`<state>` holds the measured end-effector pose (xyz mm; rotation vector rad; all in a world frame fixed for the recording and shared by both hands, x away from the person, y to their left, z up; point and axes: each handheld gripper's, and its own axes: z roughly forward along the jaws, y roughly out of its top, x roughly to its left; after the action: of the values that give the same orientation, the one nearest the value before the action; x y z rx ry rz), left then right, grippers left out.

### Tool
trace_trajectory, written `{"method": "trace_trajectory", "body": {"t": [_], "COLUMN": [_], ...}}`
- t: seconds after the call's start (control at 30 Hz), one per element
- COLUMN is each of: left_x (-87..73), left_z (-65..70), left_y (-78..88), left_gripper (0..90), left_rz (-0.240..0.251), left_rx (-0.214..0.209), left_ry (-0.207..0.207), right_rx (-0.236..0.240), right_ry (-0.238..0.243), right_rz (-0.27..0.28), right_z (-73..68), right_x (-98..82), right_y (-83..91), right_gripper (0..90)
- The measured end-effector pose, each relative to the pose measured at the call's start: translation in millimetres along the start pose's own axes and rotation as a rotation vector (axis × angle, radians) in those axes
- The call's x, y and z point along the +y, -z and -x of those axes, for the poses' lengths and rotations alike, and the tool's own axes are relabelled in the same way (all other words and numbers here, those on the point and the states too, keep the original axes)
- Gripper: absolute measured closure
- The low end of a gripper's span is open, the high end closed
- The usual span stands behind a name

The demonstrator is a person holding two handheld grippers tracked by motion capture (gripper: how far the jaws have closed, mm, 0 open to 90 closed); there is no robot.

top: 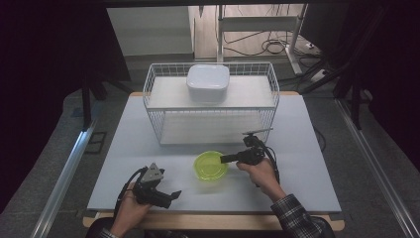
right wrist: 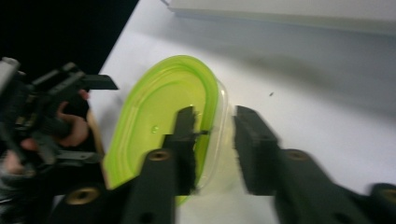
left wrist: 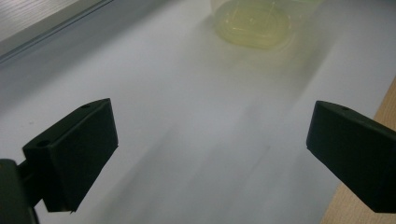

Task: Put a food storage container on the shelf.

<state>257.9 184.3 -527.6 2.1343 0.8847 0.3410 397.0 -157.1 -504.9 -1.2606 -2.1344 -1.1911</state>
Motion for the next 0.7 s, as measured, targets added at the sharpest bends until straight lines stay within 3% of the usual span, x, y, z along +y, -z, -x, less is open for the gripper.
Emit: {"method": "trace_trajectory", "body": {"t": [0.1,0.23,0.57,0.7], "left_x": [0.0,-0.1,0.1,0.3], "left_z": [-0.1,-0.1,-0.6,-1.1], "left_y": [0.0,0.2,1.0,2.2], "left_gripper": [1.7,1.7,1.7,1.7], "left_rz": [0.000,0.001,0.006,0.016], "left_rx": [0.000,0.000,0.005,0.010], "left_ry": [0.001,0.000,0.002,0.008], "right_rx": [0.024,0.006,0.056,0.081], "right_ry": [-0.015,-0.004,-0.009,0.002], "right_rz": [-0.014,-0.019,0.052,0.096], "right_z": [0.0,-5.1,-14.2,-25.1], "right_x": [0.5,0.5,3.6,9.1], "right_y": [-0.4,-0.2,15.6,28.2], "right_gripper": [80.9,81.5,81.7,81.6]}}
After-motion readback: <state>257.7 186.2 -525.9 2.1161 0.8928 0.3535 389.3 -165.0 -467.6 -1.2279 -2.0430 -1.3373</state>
